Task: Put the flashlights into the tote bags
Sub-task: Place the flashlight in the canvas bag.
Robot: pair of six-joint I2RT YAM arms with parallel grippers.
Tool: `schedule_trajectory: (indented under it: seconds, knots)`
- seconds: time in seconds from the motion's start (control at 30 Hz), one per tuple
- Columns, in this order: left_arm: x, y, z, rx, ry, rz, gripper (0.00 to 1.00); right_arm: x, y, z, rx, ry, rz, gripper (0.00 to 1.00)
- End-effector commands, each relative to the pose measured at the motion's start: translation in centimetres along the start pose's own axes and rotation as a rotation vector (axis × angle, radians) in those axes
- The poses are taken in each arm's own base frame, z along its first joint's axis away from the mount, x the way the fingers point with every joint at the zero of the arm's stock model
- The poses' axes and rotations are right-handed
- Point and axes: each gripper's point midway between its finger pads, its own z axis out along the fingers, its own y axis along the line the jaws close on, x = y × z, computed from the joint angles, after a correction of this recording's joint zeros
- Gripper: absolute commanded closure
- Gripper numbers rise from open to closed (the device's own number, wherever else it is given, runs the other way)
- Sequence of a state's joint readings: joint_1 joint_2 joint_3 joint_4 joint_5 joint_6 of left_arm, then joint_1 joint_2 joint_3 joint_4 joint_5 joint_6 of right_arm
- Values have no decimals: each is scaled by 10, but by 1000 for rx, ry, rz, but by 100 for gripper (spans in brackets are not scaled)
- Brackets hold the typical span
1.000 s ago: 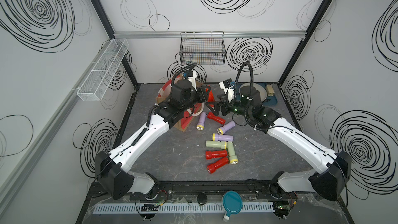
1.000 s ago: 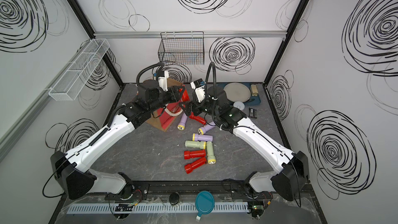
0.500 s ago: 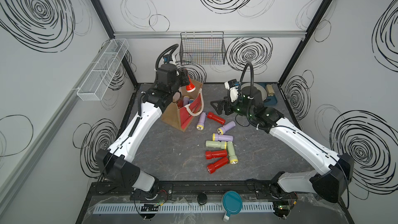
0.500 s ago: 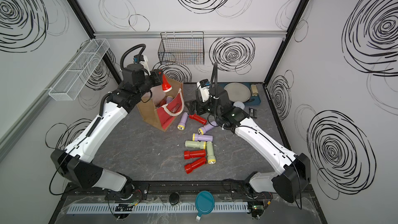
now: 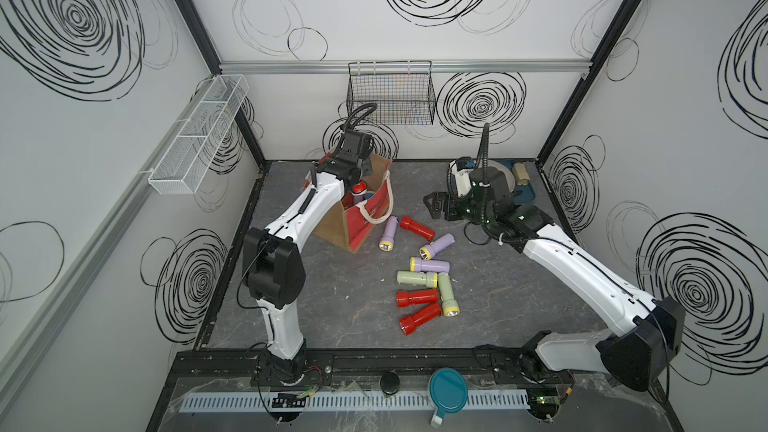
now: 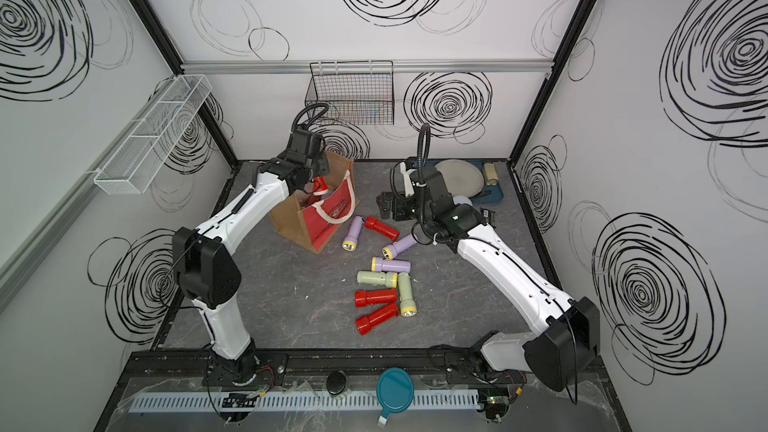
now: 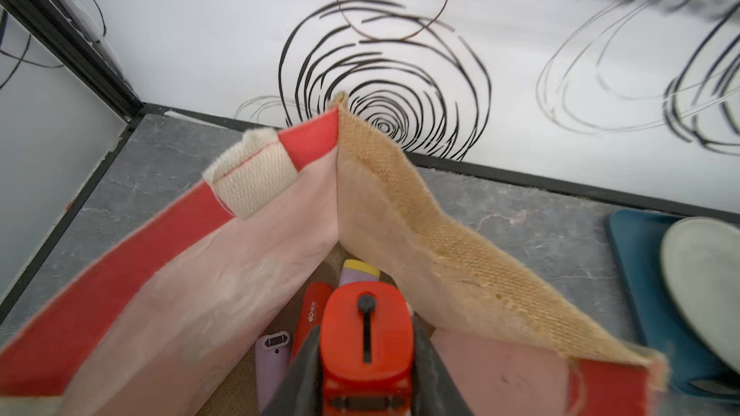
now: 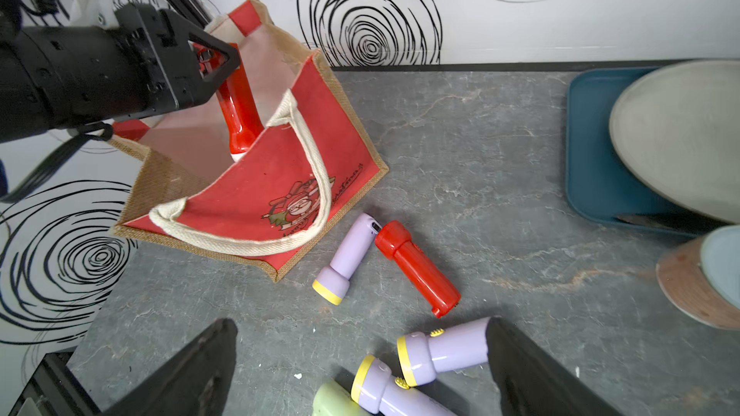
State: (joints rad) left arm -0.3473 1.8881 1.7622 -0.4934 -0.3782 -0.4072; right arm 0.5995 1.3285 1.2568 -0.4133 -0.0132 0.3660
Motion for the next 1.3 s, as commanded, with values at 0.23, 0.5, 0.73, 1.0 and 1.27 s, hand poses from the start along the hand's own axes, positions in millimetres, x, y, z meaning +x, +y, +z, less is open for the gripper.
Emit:
schedule_trajectory:
  seconds: [0.23,0.5,0.73,1.0,1.27]
  knots:
    - [27,12,39,-56,55,1,100,22,-39,7,129,83,99,0]
    - [20,20,34,-87,40,-3,68,30,-50,13,149,120,123,0]
    - [-7,22,6,-73,-20,-20,26,39,-62,3,176,149,135,0]
    - [-35,4,-53,20,-95,11,13,92,-70,-10,171,302,116,0]
    - [-22,-47,-130,230,-122,70,0,184,-70,-8,103,603,135,3]
